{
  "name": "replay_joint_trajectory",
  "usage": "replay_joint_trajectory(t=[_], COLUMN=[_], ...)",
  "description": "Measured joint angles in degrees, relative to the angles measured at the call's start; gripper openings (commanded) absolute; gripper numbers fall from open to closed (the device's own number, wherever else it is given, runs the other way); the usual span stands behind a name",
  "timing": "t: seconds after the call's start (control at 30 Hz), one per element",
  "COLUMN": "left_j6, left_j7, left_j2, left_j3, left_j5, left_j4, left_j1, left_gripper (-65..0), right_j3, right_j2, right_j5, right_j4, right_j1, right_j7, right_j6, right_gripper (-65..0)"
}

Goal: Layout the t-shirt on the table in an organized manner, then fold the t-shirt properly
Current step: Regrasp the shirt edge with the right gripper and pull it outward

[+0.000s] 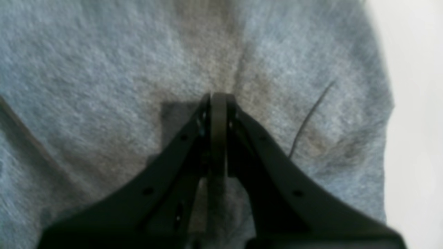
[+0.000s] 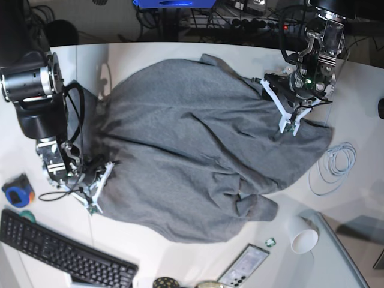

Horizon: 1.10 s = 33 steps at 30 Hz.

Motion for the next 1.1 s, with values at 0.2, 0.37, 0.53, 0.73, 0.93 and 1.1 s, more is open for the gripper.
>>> replay_joint_trajectory(t=[0.2, 0.37, 0.53, 0.73, 0.93, 1.1], left_j6=[0.02, -0.04, 0.0, 0.02, 0.0, 0.0], left_j7=[0.11, -0.04, -0.5, 0.0, 0.04, 0.2], left_j2=[-0.02, 0.37, 0.15, 0.22, 0.13, -0.15], left_j3=[0.24, 0.5, 0.44, 0.55, 0.61, 0.42], left_j5=[-0.02, 0.09, -0.15, -0.2, -0.2, 0.28], left_j4=[0.0, -2.16, -4.26, -4.68, -6.78, -8.5], left_j1=[-0.17, -0.33, -0.81, -1.95, -7.56, -12.28], left_gripper=[-30.6, -30.6, -30.6, -30.6, -30.6, -30.6], right_j3=[-0.02, 0.0, 0.28, 12.61, 18.86, 21.64], right_j2=[0.09, 4.04, 7.76, 9.86, 10.84, 7.74], right_j5=[0.17, 0.46, 0.57, 0.98, 1.05, 0.07], right_j4=[-1.25, -1.38, -1.42, -0.59, 2.78, 18.05], right_j1=[0.26, -0.55, -1.86, -5.84, -10.4, -18.51], right_j7=[0.72, 0.85, 1.31, 3.45, 4.33, -2.89], right_j6=[-6.43, -10.29, -10.34, -10.32, -10.6, -11.69], right_gripper=[-64.4, -64.4, -64.4, -64.4, -64.4, -64.5])
